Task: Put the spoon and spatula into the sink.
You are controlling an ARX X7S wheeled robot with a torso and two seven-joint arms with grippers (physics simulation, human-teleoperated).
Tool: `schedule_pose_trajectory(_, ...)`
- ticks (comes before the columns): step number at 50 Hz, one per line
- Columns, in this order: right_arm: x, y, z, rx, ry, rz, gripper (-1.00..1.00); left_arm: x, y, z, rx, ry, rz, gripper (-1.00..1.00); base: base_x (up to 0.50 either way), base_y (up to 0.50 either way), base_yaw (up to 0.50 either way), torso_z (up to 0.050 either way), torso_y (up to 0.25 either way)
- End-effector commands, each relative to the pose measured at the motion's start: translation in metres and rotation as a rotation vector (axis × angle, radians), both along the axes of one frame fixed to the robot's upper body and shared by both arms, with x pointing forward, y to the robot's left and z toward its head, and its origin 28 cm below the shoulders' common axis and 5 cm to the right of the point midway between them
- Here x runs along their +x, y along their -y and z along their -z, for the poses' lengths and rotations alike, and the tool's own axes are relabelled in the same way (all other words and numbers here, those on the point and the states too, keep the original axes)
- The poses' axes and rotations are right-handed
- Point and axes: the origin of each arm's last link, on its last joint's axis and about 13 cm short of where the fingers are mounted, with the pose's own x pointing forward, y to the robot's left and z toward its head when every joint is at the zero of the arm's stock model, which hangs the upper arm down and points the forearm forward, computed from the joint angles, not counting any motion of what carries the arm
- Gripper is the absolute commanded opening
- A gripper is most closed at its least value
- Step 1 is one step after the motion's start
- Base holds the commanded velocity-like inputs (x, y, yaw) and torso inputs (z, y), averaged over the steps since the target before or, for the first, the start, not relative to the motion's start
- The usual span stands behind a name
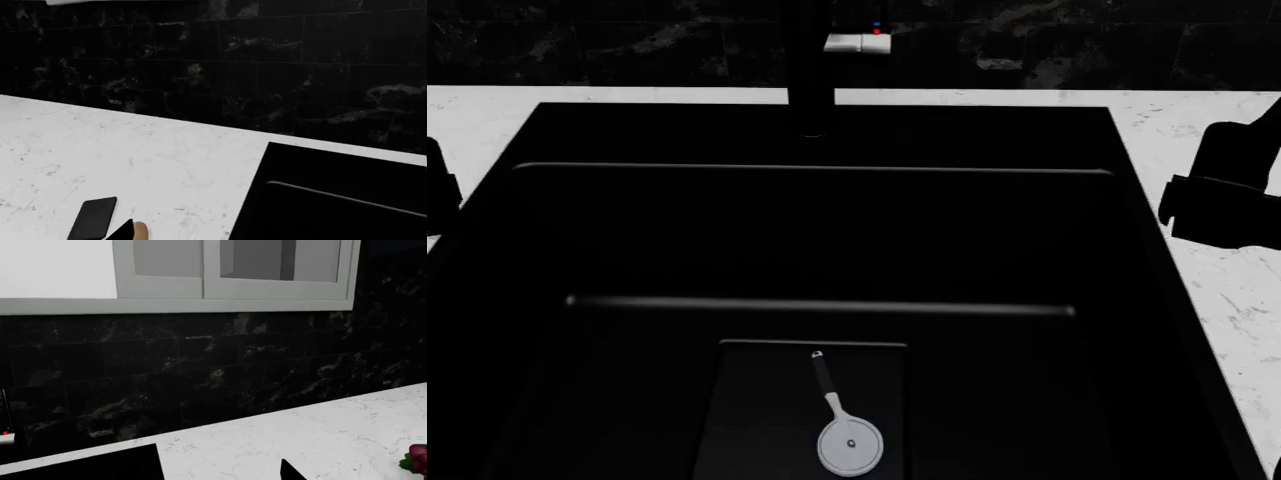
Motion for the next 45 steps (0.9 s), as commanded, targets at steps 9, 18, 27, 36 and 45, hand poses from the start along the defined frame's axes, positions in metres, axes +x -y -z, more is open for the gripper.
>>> schedule_pose_trajectory(9,0.002,0.0,0.006,0.005,-0.007,-0.002,1.0,0.0,-0.018,-0.03,-0.058,-0.219,-0.188,1.0,0.0,0.0,0.0,0.0,0.0)
schedule_pose_trajectory(18,0.0,0.001,0.008,0.004,-0.021,0.0,1.0,0.008,-0.025,-0.048,-0.041,-0.32,-0.206,1.0,0.0,0.0,0.0,0.0,0.0)
schedule_pose_trajectory(27,0.001,-0.001,0.009,0.008,-0.026,-0.011,1.0,0.019,-0.035,-0.054,-0.073,-0.377,-0.21,1.0,0.0,0.0,0.0,0.0,0.0)
schedule_pose_trajectory(36,0.0,-0.001,0.011,0.011,-0.03,-0.01,1.0,0.035,-0.062,-0.064,-0.179,-0.398,-0.284,1.0,0.0,0.0,0.0,0.0,0.0)
schedule_pose_trajectory(45,0.002,-0.001,0.012,0.012,-0.032,-0.014,1.0,0.043,-0.087,-0.066,-0.267,-0.393,-0.336,1.0,0.0,0.0,0.0,0.0,0.0)
